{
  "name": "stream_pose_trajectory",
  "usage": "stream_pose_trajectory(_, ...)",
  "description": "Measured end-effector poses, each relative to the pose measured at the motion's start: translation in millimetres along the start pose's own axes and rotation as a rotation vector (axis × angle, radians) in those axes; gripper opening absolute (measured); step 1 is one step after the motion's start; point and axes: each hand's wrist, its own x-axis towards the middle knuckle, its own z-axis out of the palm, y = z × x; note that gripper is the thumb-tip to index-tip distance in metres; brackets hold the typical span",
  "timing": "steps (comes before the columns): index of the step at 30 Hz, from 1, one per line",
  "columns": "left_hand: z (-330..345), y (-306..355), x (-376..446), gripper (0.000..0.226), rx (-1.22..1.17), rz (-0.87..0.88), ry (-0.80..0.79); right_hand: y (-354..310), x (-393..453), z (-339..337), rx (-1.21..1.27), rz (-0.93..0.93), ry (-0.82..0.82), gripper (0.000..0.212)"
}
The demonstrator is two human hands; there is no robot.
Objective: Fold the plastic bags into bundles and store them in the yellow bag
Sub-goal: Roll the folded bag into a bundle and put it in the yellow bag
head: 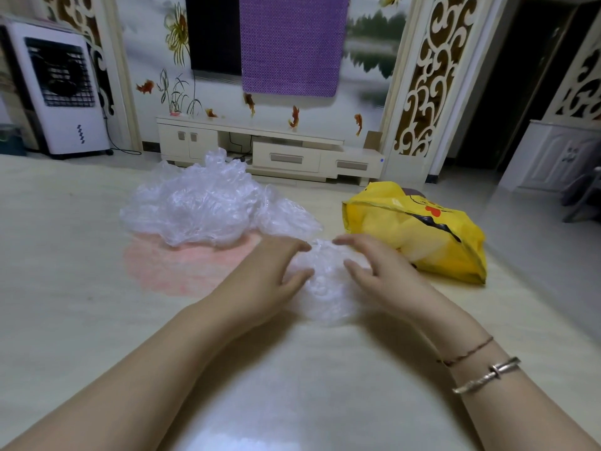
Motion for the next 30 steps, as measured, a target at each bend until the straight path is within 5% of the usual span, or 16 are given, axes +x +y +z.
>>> stream_pose_trajectory(4,12.3,0.4,0.6,0.066,0.214,-0.053,-0.335,4.8,-5.6,10.1,-0.215,0.117,-0.487,0.064)
stream_pose_trajectory(7,13.9,-3.7,1.7,0.088,0.325,-0.121,-0.489,11.3,-5.8,6.9,-0.313,0.201,-0.551,0.079)
stream_pose_trajectory(12,10.9,-5.6,3.9,0.113,0.329,-0.163,-0.525,16.2,-7.1,-0.1,-0.316,0.261,-0.533,0.090)
stream_pose_trajectory(16,1.3,-3.7,-1.8,0.105,0.164,-0.096,-0.398,4.9,-10.2,-11.8,-0.146,0.217,-0.487,0.096)
stream_pose_trajectory(20,-12.9,-4.7,-0.9,0.053,-0.129,-0.007,-0.176,-2.9,-12.4,-28.5,-0.091,0.124,-0.384,0.077)
stream_pose_trajectory(25,-10.0,-2.2,-2.6,0.047,-0.156,-0.043,-0.322,0.0,-14.3,-32.0,-0.178,0.100,-0.471,0.053)
stream_pose_trajectory(30,-9.3,-0.7,-3.2,0.056,-0.176,-0.085,-0.373,-3.9,-17.3,-37.0,-0.202,0.125,-0.538,0.050)
